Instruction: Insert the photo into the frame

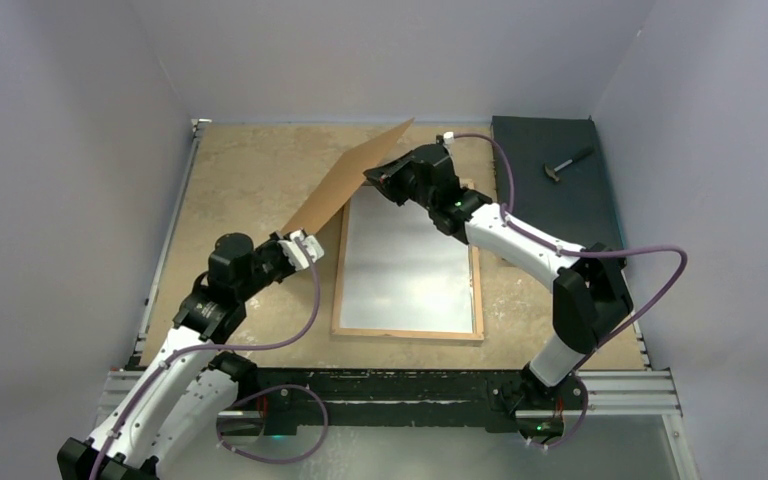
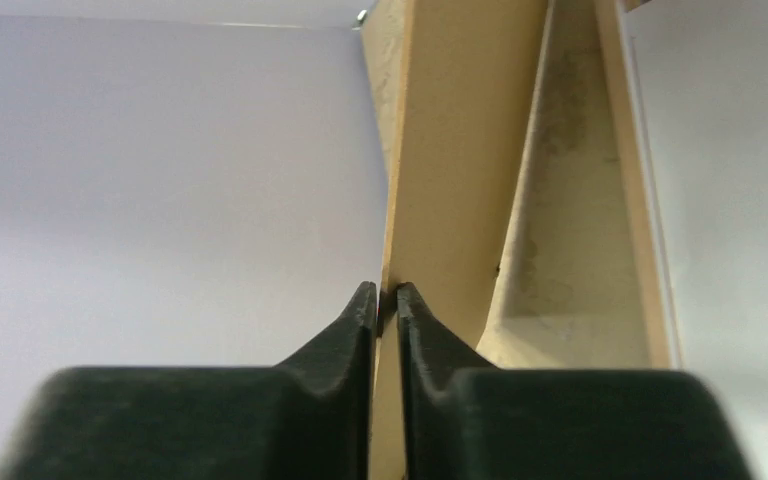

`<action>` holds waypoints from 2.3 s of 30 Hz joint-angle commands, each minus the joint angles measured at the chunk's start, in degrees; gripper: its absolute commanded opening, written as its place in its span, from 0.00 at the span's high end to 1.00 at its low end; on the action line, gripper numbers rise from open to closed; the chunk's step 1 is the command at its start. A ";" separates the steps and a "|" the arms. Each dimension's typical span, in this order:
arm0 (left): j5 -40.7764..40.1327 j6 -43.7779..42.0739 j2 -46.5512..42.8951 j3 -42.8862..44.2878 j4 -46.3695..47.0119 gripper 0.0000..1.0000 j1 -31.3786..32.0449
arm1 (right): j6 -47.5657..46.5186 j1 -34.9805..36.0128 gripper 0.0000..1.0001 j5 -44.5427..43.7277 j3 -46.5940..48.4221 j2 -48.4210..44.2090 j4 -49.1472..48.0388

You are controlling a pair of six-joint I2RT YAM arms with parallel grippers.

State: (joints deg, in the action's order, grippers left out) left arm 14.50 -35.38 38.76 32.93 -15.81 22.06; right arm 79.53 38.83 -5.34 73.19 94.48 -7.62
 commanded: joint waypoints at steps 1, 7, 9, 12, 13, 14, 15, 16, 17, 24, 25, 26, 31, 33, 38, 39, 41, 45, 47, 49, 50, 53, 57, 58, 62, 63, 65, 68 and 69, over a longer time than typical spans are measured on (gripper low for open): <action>-5.62 0.64 -1.12 0.20 8.50 1.00 0.26 | -1.87 0.33 0.79 8.08 3.71 -3.48 -2.98; -7.85 -2.39 -0.86 3.00 9.50 1.00 0.26 | -12.62 -2.57 0.19 18.66 3.29 -4.08 -2.32; -8.15 -3.96 -0.20 4.17 8.99 1.00 0.30 | -19.03 -4.33 0.07 24.62 4.86 -3.80 -0.85; -8.22 -5.99 1.35 6.94 7.29 1.00 0.26 | -34.87 -6.85 0.01 35.60 11.23 -2.94 5.58; -8.04 -6.84 1.81 7.92 6.33 1.00 0.28 | -41.10 -7.20 0.01 37.02 14.42 -2.68 10.03; -7.93 -7.28 2.28 8.69 5.81 1.00 0.26 | -48.88 -7.34 0.01 36.84 17.22 -2.75 14.29; -7.76 -7.77 2.53 9.28 5.38 1.00 0.26 | -57.27 -7.32 0.01 34.38 19.43 -3.28 17.61; -7.25 -8.72 2.76 9.75 4.72 1.00 0.28 | -64.43 -6.84 0.01 31.40 20.15 -4.42 19.38; -6.74 -9.30 2.92 10.16 4.33 1.00 0.26 | -70.54 -6.31 0.01 28.41 19.25 -6.06 18.91; -6.23 -10.38 4.94 12.64 2.46 1.00 0.27 | -106.71 -5.27 0.01 29.24 1.87 -17.84 2.82; -6.23 -10.34 5.12 12.68 2.64 1.00 0.26 | -109.81 -5.26 0.01 30.38 1.54 -17.57 2.97; -6.16 -10.27 5.34 12.81 2.82 1.00 0.25 | -112.97 -5.23 0.01 31.56 2.05 -16.68 4.02; -6.24 -9.66 6.46 13.38 3.46 1.00 0.26 | -122.78 -4.36 0.04 35.14 6.28 -11.16 9.12; -6.24 -9.92 6.59 13.40 3.74 1.00 0.21 | -125.01 -3.46 0.06 35.71 6.27 -9.73 8.96; -6.25 -10.74 6.64 13.63 3.78 1.00 0.26 | -129.06 -1.38 0.11 33.65 7.41 -6.20 8.28; -6.10 -11.01 6.63 13.65 3.74 1.00 0.27 | -129.73 -0.79 0.12 32.46 7.18 -5.75 7.27; -5.85 -11.47 6.54 13.65 3.71 1.00 0.28 | -131.17 0.27 0.14 30.02 6.89 -4.90 4.96; -5.24 -13.84 6.05 13.22 2.79 1.00 0.26 | -133.64 1.77 0.19 27.29 5.76 -3.97 0.72; -4.78 -15.17 5.53 12.94 2.54 1.00 0.28 | -134.47 2.24 0.21 27.12 5.52 -3.63 -0.30; -4.33 -16.30 5.08 12.70 2.60 1.00 0.26 | -135.21 2.79 0.24 26.57 6.07 -2.57 0.09; -4.21 -16.66 4.83 12.50 2.62 1.00 0.26 | -135.37 2.89 0.25 26.58 6.61 -1.84 0.55; -4.17 -18.67 4.24 11.86 3.15 1.00 0.29 | -136.38 3.39 0.29 26.95 8.37 0.17 3.11; -3.98 -20.30 3.97 11.72 3.33 1.00 0.26 | -137.81 4.76 0.39 23.98 8.02 2.06 3.17; -3.77 -20.75 3.84 11.50 3.45 1.00 0.33 | -137.79 5.03 0.44 22.99 7.90 2.47 2.49; -3.59 -22.00 3.41 11.11 3.57 1.00 0.26 | -137.10 6.36 0.65 18.37 4.99 2.80 -4.82; -3.69 -22.29 3.29 10.92 3.81 1.00 0.26 | -137.14 6.69 0.73 17.06 3.84 2.47 -8.21; -3.90 -22.46 2.89 10.68 4.81 1.00 0.27 | -137.42 7.28 0.93 14.19 1.71 1.86 -13.52; -4.58 -21.61 2.27 10.49 7.30 0.74 0.26 | -138.10 8.04 1.00 10.88 -1.54 0.84 -21.47; -4.88 -21.02 2.17 10.51 8.33 0.59 0.26 | -138.34 8.26 1.00 9.78 -2.93 0.50 -24.95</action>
State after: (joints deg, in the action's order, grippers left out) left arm 8.21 -57.49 42.83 43.13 -14.98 21.87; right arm -59.70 46.44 12.49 72.86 98.50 -14.41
